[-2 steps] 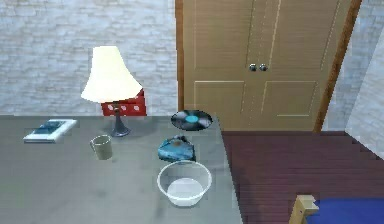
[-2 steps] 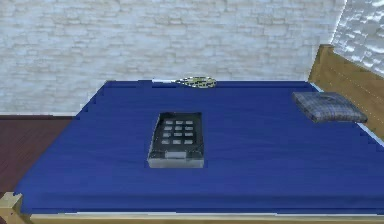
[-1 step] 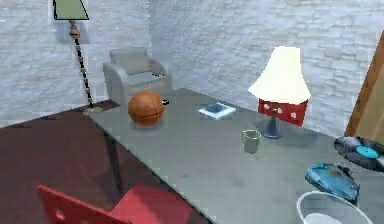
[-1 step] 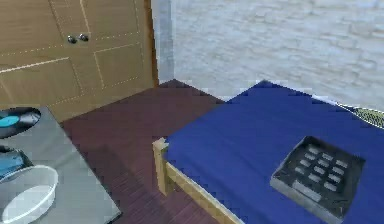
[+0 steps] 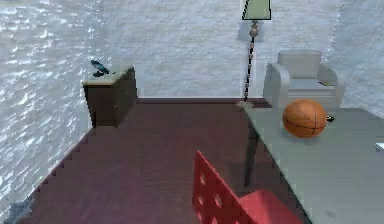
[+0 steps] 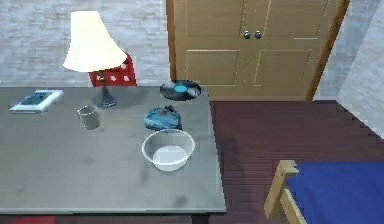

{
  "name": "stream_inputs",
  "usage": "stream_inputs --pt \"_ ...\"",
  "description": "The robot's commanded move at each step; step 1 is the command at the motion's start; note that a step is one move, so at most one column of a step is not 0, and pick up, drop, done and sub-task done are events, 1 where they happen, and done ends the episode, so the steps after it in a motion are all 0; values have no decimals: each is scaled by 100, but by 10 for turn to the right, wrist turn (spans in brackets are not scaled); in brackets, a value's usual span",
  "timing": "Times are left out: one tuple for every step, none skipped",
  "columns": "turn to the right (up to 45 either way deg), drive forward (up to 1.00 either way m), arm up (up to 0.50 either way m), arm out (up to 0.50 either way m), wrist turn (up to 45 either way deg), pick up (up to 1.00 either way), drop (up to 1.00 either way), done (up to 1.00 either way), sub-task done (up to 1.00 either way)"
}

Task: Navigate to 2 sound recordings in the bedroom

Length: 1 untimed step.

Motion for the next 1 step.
stream_inputs --pt "-450 0 0 0 0 0 0 0 0"
